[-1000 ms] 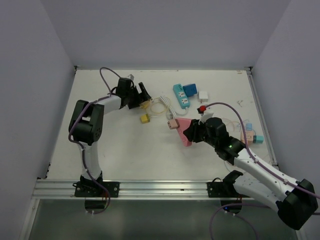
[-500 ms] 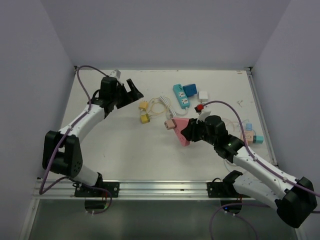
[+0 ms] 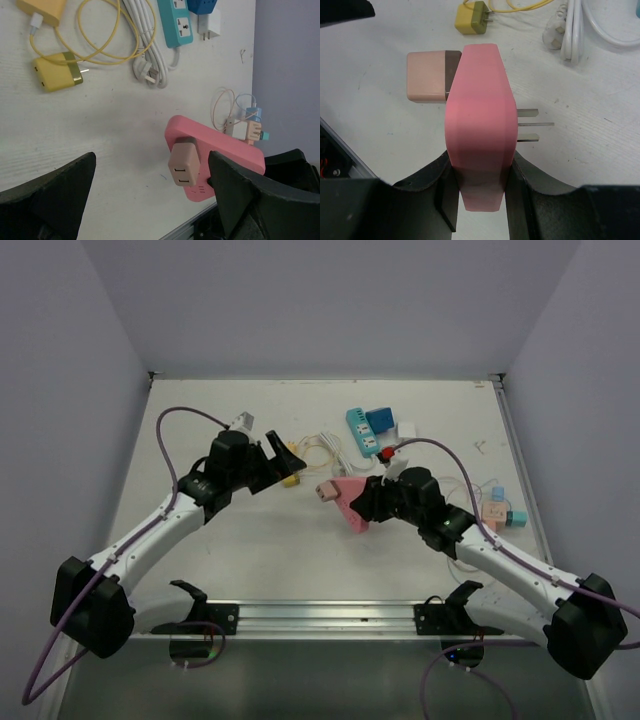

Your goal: Pull the plug off the socket

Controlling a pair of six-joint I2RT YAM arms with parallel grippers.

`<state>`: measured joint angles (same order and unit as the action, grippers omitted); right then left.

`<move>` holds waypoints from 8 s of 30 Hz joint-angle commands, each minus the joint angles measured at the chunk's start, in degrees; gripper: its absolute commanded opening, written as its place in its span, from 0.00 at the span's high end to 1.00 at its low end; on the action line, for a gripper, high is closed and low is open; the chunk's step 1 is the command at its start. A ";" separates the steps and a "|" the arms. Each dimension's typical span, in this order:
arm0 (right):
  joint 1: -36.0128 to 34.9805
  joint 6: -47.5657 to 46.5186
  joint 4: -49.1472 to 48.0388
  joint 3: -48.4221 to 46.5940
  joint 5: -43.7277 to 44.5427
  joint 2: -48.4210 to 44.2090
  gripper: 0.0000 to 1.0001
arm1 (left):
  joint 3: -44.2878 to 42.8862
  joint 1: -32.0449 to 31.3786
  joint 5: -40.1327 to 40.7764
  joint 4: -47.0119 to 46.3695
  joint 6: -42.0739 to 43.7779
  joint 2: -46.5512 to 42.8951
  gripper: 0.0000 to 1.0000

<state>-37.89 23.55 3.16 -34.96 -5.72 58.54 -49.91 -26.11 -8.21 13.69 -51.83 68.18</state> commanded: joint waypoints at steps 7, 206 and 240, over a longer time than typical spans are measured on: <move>-1.48 1.76 -7.64 -3.54 -1.67 1.13 1.00 | 3.06 -8.68 6.62 -8.41 -10.30 0.63 0.05; 48.08 16.44 36.57 -15.93 37.36 13.61 0.01 | 6.40 7.83 26.66 -2.44 33.55 -12.11 0.00; 51.07 18.12 26.90 -10.22 37.98 20.22 0.35 | 6.49 7.74 26.14 -2.62 33.82 -11.14 0.00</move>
<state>13.04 42.39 31.44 -46.26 32.01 80.18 -43.48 -18.09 17.19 14.22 -19.22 57.21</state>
